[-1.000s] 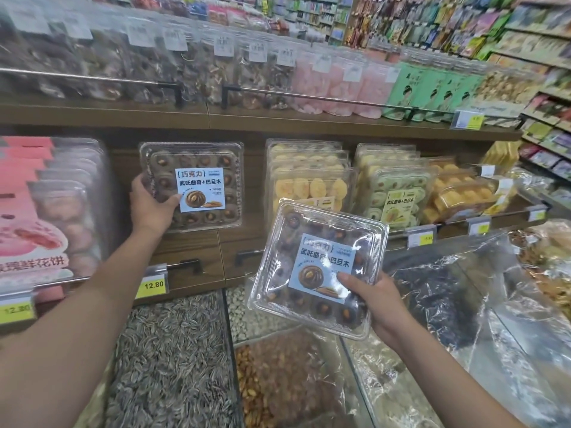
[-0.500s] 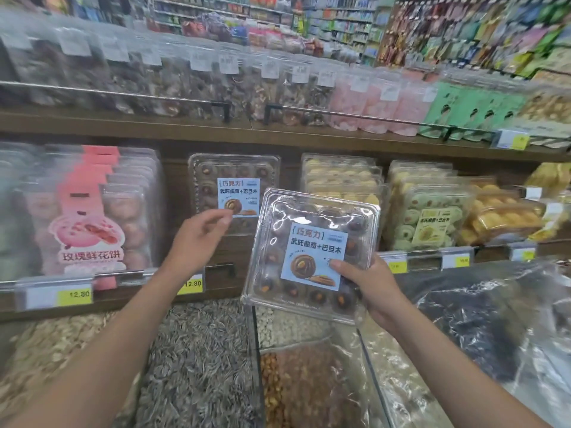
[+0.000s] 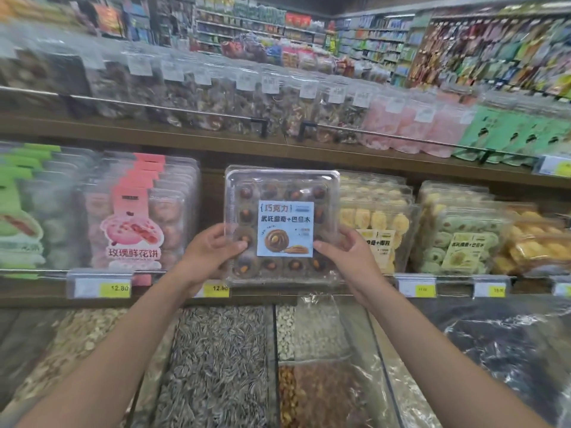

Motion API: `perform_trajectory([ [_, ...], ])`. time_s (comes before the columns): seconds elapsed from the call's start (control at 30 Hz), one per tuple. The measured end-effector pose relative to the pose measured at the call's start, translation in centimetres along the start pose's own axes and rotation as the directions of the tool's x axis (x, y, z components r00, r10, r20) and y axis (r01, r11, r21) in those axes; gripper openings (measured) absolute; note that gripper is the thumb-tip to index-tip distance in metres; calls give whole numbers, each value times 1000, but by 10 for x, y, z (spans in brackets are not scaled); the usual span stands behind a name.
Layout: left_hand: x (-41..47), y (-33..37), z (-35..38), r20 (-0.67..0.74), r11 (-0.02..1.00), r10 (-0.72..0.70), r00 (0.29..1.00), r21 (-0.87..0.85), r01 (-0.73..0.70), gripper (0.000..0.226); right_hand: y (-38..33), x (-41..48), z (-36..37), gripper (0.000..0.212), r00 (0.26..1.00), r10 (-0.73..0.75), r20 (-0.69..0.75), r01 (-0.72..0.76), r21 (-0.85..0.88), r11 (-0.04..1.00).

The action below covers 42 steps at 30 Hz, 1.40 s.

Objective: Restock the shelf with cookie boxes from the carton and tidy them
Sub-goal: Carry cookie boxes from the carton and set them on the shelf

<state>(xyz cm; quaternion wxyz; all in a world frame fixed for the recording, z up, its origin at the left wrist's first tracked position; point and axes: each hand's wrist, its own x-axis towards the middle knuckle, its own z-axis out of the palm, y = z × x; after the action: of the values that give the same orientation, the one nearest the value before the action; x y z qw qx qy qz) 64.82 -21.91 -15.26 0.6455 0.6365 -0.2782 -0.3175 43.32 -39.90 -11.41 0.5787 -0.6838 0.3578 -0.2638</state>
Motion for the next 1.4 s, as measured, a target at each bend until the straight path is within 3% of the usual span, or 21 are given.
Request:
perform_trajectory([
  [0.1,9,-3,-7,-123,999,46,991,-5,-47,20,4,3,12,61,999,-39,1,39,-91,995],
  [0.3,32,-11,-11,-245,998,47,968,53,-35,25,6,24,45,79,998,-54,12,55,-171,984],
  [0.4,47,-17,-9,-330,989,80,941,144,-34,45,8,35,54,77,1000,-17,4,18,-208,978],
  [0.63,78,-26,-1,-357,977,133,925,206,-61,39,22,58,65,75,996,76,-37,-82,-168,982],
  [0.8,94,-32,-2,-365,958,158,917,280,-53,50,35,71,76,75,988,128,-85,-141,-169,976],
  [1.07,105,-44,-2,-392,921,194,899,389,-29,55,47,88,78,67,985,112,-132,-137,-200,970],
  [1.4,99,-45,-2,-385,905,164,908,425,16,52,45,80,79,68,992,97,-77,-115,-280,953],
])
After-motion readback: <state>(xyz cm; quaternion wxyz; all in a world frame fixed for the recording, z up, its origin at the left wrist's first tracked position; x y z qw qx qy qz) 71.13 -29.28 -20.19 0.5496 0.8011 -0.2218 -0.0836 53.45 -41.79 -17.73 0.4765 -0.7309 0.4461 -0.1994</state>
